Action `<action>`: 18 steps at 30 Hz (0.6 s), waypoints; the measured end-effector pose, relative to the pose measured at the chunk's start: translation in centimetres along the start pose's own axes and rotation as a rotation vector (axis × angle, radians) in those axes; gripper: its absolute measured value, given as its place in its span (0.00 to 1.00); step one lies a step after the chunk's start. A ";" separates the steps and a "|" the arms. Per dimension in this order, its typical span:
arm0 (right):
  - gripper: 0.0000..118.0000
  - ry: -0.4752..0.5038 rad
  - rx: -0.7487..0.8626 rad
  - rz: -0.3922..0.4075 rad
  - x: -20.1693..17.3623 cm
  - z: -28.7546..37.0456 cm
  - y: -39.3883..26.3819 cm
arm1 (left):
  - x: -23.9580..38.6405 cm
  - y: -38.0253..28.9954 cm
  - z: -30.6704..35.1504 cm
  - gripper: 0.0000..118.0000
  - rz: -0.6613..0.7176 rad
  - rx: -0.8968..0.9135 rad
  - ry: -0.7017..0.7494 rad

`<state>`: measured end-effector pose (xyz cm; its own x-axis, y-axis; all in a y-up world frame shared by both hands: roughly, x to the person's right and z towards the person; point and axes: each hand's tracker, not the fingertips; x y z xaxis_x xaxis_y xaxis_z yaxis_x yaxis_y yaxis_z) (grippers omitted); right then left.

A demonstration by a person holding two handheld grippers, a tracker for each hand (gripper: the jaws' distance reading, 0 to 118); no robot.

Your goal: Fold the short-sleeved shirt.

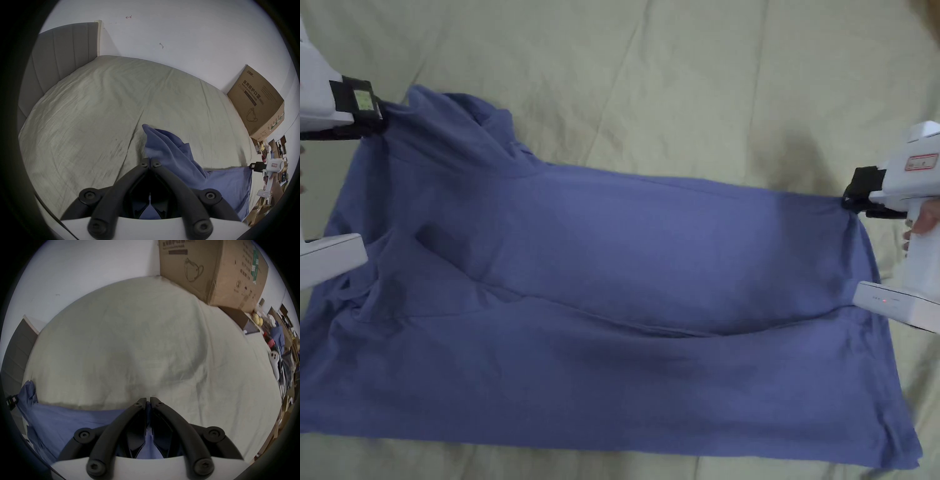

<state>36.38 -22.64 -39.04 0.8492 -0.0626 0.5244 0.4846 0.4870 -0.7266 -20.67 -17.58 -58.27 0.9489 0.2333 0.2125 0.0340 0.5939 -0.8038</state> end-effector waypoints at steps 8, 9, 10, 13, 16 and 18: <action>0.03 0.077 0.138 0.032 1.8 9.6 -3.0 | -1.5 -2.3 6.3 0.00 -0.026 0.040 -0.050; 0.03 0.084 0.152 0.030 2.0 10.7 -3.8 | -1.8 -2.9 7.3 0.00 -0.028 0.045 -0.054; 0.03 0.089 0.160 0.026 2.3 11.7 -4.6 | -2.1 -3.5 8.2 0.00 -0.028 0.049 -0.061; 0.03 0.100 0.184 0.012 3.1 14.4 -7.5 | -3.2 -6.0 10.9 0.00 -0.027 0.051 -0.060; 0.03 0.105 0.194 -0.004 4.0 16.1 -10.9 | -4.0 -9.1 12.8 0.00 -0.003 0.063 -0.076; 0.03 0.112 0.186 -0.025 4.6 16.5 -13.4 | -4.4 -11.4 13.7 0.00 0.005 0.058 -0.072</action>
<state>30.28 -15.06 -19.57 0.8602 -0.1687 0.4812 0.4680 0.6357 -0.6138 -29.53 -14.83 -42.40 0.9238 0.2903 0.2498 0.0090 0.6356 -0.7720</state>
